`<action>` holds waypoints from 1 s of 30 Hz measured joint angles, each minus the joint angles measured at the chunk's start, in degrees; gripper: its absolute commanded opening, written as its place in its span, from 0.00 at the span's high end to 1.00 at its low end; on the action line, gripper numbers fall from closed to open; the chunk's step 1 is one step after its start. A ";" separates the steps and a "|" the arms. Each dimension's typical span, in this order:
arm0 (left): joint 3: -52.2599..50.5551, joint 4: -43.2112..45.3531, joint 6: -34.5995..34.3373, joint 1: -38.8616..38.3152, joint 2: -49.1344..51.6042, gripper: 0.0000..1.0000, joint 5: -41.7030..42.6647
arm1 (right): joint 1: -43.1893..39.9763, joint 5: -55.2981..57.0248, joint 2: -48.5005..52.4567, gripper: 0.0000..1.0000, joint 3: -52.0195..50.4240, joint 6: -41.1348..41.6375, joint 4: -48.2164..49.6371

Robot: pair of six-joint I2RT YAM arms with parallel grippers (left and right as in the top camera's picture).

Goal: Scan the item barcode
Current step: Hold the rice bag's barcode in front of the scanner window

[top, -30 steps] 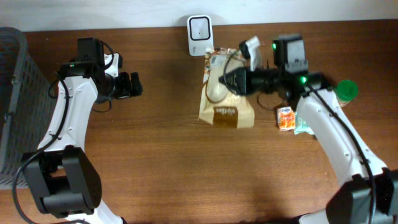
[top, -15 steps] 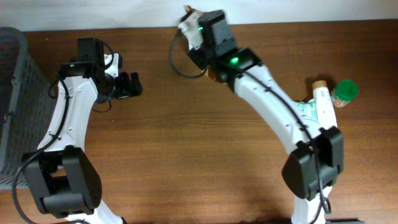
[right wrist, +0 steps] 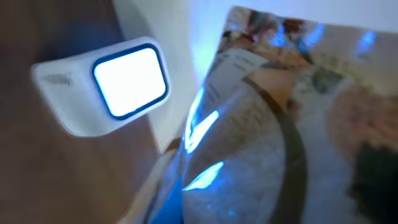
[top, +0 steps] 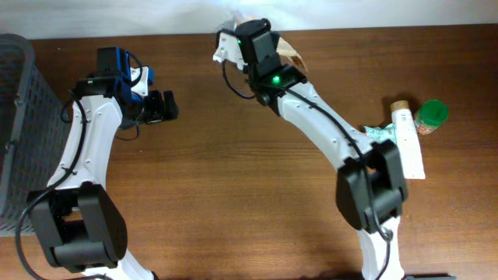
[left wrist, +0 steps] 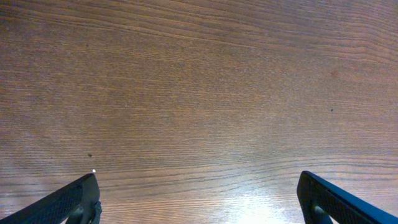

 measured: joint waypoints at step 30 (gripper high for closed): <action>0.00 -0.04 0.00 0.00 0.00 0.01 -0.22 | -4.07 6.75 15.65 0.96 0.02 -21.09 30.36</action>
